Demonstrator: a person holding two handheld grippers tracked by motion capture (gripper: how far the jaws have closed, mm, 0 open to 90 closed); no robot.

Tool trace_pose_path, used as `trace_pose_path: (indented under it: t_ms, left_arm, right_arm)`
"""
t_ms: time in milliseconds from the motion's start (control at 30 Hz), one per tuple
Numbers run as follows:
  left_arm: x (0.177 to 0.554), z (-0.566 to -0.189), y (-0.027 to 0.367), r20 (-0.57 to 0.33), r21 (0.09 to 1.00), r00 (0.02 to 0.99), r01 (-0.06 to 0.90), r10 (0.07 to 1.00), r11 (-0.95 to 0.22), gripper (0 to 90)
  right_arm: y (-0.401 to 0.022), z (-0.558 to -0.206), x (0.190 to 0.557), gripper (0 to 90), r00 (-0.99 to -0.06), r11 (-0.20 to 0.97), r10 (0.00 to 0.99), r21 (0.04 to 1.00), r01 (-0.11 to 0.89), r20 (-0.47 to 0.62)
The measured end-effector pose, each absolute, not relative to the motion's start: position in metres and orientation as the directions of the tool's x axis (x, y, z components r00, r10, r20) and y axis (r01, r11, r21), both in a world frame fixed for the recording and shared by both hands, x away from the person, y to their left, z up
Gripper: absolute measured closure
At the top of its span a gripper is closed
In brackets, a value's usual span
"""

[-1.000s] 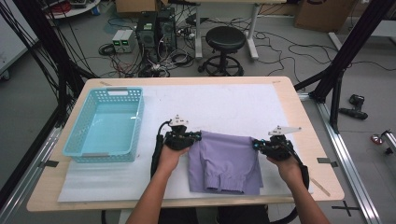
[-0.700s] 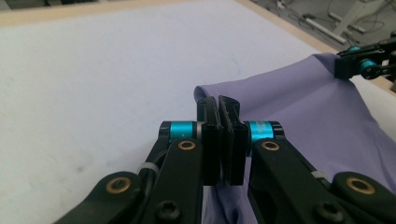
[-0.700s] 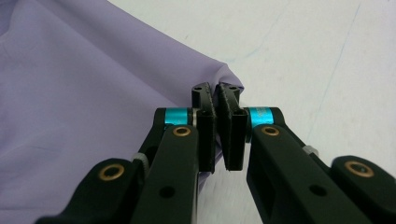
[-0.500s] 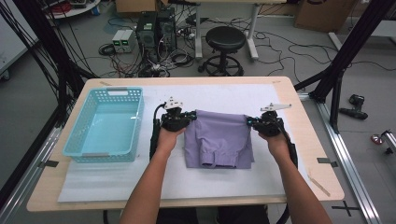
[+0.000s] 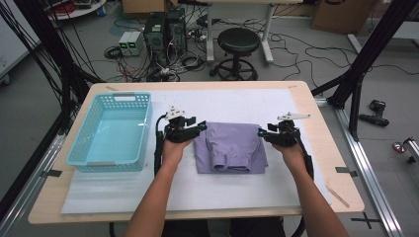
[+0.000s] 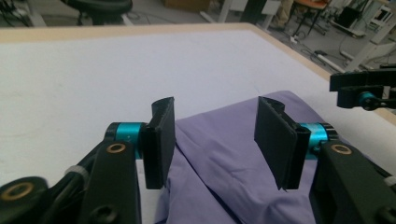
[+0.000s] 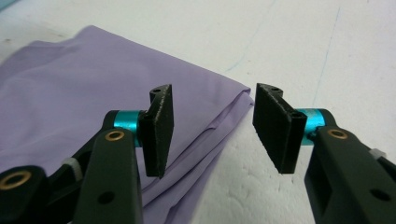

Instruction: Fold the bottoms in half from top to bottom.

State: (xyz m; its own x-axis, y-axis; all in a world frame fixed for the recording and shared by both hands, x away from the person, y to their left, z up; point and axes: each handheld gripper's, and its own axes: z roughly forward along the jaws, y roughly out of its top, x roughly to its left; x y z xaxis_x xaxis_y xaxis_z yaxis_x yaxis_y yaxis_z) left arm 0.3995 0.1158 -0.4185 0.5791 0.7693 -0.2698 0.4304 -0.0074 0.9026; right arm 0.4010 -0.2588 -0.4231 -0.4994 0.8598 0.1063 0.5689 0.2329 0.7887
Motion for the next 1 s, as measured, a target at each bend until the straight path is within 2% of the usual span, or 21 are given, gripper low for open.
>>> trace_pose_path:
  t_ms: [100,167,367,567,700,800,900,1000]
  left_arm:
    - [0.389,-0.417,0.121,-0.309,0.89,0.573,0.455,0.759,0.02,33.8]
    - [0.379,-0.416,0.123,-0.28,0.906,0.572,0.423,0.771,0.015,29.2]
    - [0.356,-0.416,0.135,-0.286,0.923,0.589,0.38,0.756,0.053,29.2]
    - [0.341,-0.421,0.15,-0.294,0.929,0.596,0.363,0.747,0.075,29.3]
    - [0.337,-0.423,0.156,-0.302,0.928,0.594,0.361,0.745,0.088,29.3]
    - [0.336,-0.424,0.157,-0.305,0.926,0.596,0.369,0.743,0.084,29.3]
    - [0.334,-0.423,0.157,-0.299,0.928,0.605,0.364,0.738,0.078,29.3]
    - [0.334,-0.423,0.155,-0.296,0.928,0.611,0.366,0.734,0.07,29.3]
  right_arm:
    - [-0.261,-0.416,0.388,47.3,-0.526,0.233,0.844,0.81,0.538,0.107]
    - [-0.261,-0.412,0.379,45.5,-0.547,0.245,0.832,0.824,0.51,0.091]
    - [-0.245,-0.41,0.354,42.1,-0.624,0.311,0.78,0.837,0.45,0.045]
    - [-0.198,-0.416,0.347,42.5,-0.715,0.397,0.698,0.819,0.415,0.024]
    - [-0.158,-0.42,0.351,46.7,-0.773,0.484,0.634,0.786,0.385,-0.011]
    - [-0.135,-0.427,0.358,54.2,-0.808,0.575,0.587,0.733,0.364,-0.059]
    - [-0.122,-0.436,0.364,57.0,-0.826,0.629,0.562,0.669,0.396,-0.039]
    - [-0.122,-0.44,0.365,56.4,-0.824,0.621,0.566,0.659,0.425,-0.002]
